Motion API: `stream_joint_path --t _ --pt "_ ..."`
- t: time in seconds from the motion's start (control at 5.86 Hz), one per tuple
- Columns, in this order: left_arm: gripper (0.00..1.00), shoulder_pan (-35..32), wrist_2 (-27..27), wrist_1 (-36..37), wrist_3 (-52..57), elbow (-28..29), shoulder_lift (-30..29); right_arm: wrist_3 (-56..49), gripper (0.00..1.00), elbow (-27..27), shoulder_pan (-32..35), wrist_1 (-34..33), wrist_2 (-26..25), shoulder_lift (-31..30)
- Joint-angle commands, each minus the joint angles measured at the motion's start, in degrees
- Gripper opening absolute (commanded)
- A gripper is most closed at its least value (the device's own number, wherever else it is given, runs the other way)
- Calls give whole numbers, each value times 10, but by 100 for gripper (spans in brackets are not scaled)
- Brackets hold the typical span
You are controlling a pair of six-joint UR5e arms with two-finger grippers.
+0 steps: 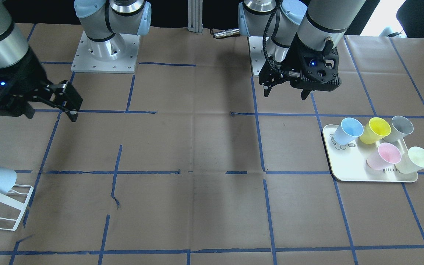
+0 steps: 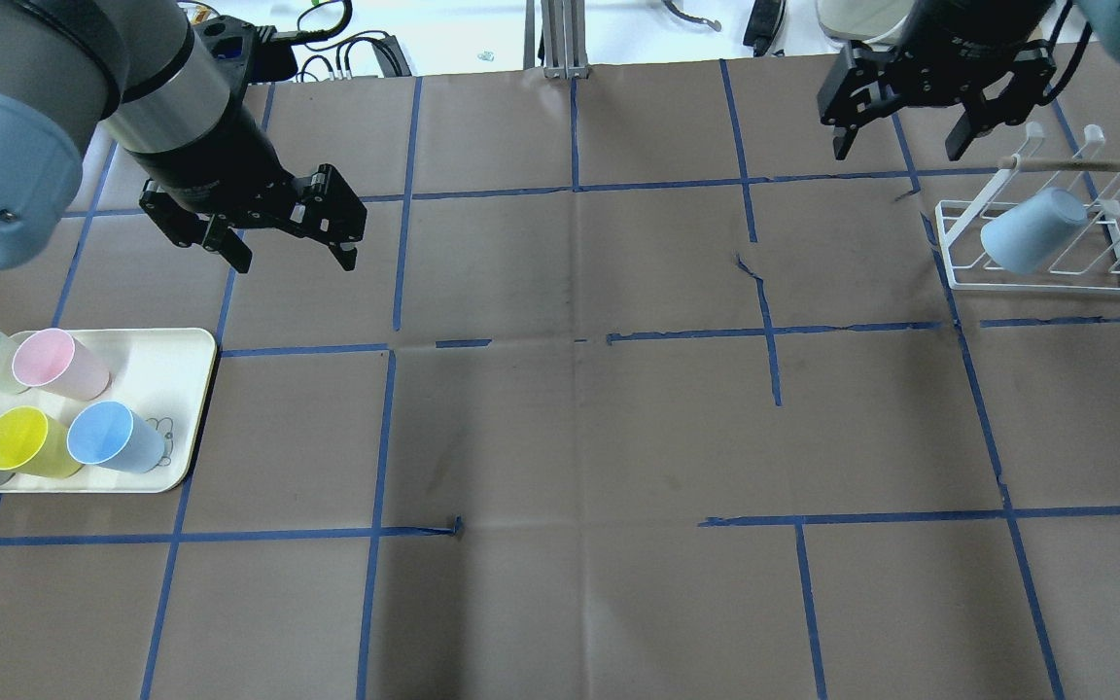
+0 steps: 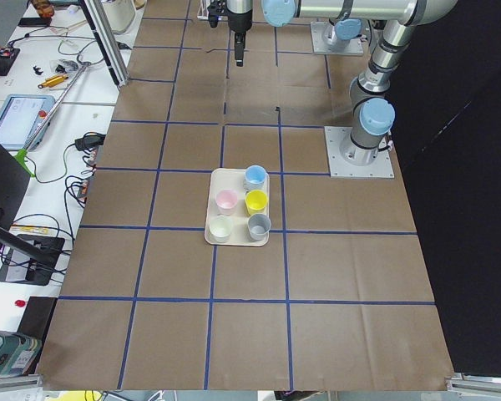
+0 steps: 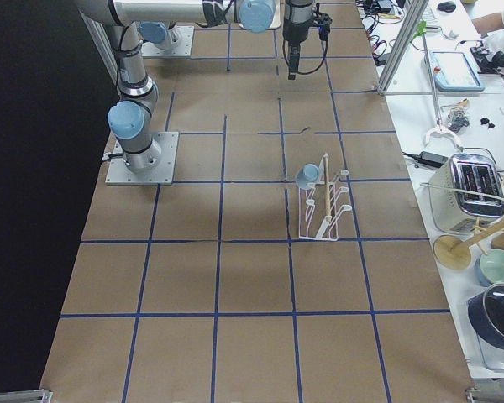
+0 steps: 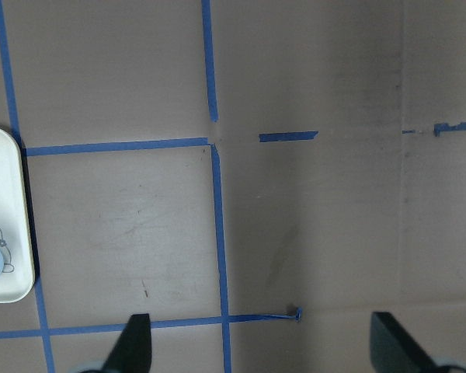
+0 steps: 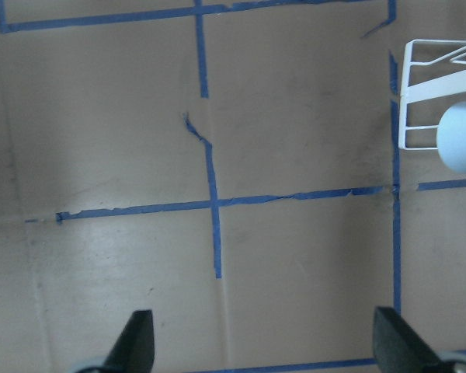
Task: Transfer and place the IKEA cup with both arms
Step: 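Move the right gripper down toward the light blue cup on the rack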
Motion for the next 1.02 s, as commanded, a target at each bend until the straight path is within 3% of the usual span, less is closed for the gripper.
stream_joint_path --t 0.0,0.34,0.85 --pt "98 0 0 0 -1 0 0 -145 100 -1 -87 -51 2 40" --pt "98 0 0 0 0 0 0 -288 100 -8 -168 -95 3 112" --pt "98 0 0 0 0 0 0 -378 100 0 -193 -125 2 158"
